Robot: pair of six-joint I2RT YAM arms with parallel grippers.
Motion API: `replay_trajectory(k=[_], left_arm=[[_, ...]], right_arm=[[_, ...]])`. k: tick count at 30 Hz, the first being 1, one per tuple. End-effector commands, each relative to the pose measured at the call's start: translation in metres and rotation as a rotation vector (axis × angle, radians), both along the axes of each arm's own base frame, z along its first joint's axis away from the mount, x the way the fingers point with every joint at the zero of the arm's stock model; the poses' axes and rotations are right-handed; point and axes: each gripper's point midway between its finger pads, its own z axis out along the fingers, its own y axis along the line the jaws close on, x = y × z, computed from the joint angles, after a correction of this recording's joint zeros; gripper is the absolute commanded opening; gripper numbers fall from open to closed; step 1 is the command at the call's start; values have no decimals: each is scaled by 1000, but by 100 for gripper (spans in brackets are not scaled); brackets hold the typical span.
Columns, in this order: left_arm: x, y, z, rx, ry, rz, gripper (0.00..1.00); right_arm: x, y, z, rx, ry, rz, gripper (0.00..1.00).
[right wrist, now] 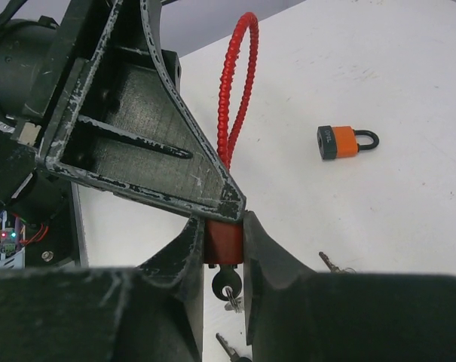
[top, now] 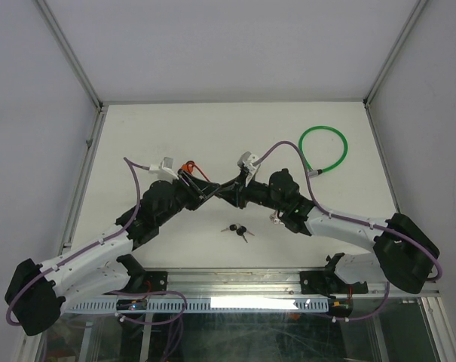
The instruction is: Unlock with the key
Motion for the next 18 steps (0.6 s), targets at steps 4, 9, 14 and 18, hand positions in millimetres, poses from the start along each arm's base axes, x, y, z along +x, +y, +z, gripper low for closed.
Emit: replay_trajectory(k=[4, 9, 14, 18], left_arm=[[1, 7, 50, -73, -90, 27, 55], [-1, 19, 45, -31, -52, 68, 66], [-3, 25, 45, -27, -40, 91, 63], [2, 22, 54, -15, -58, 94, 53]], right_arm=[[8, 1, 25, 47, -75, -40, 0], [9, 0, 22, 46, -78, -58, 0], [7, 3, 22, 50, -79, -56, 0], [7, 4, 19, 53, -72, -57, 0]])
